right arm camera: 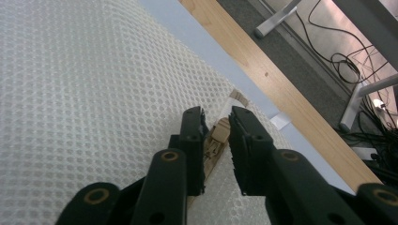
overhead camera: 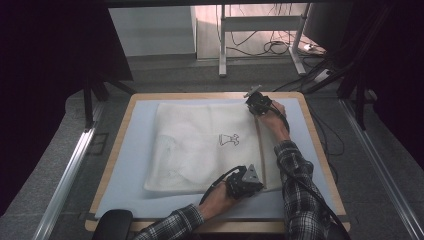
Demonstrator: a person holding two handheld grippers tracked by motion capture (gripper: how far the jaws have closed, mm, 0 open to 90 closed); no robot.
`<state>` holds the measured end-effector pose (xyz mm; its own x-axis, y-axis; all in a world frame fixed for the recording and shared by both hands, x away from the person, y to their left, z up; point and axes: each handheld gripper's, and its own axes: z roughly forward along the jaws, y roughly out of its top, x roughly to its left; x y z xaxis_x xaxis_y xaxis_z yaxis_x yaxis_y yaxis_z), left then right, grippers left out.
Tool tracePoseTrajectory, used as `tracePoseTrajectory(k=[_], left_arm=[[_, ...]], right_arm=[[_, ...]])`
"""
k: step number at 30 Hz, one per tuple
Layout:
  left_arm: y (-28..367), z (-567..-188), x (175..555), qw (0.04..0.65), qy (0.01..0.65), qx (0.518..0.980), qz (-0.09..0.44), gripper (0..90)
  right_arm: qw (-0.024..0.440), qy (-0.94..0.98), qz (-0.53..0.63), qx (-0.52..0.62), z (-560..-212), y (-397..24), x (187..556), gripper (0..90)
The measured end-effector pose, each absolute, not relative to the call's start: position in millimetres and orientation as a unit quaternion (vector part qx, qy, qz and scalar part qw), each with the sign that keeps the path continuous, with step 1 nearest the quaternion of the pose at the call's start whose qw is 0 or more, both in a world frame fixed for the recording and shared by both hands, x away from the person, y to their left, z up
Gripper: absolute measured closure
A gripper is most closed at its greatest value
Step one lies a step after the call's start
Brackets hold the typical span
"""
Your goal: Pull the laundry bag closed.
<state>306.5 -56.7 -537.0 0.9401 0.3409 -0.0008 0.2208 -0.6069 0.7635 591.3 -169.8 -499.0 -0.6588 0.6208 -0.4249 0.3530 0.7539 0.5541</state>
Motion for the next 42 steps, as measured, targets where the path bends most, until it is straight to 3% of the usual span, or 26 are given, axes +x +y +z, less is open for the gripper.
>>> tracePoseTrajectory(k=[19,32,35,37,42], left_arm=[[-54.6,-537.1,310.1,0.417,0.193,0.885,0.076,64.5],[-52.9,-537.7,314.1,0.425,0.212,0.878,0.059,57.0],[-51.4,-537.6,316.3,0.429,0.214,0.876,0.048,52.1],[-51.9,-537.7,317.5,0.427,0.209,0.879,0.035,43.7],[-56.6,-535.8,312.7,0.420,0.195,0.885,0.051,38.3]], right_arm=[[0.260,0.873,0.262,0.318,-496.5,-175.6,568.2,38.6],[0.221,0.866,0.303,0.330,-500.4,-185.8,542.9,26.8],[0.224,0.865,0.308,0.328,-497.6,-186.0,537.4,23.0],[0.218,0.864,0.315,0.326,-496.4,-185.5,534.3,19.7],[0.215,0.868,0.308,0.326,-498.6,-181.6,528.2,13.9]])
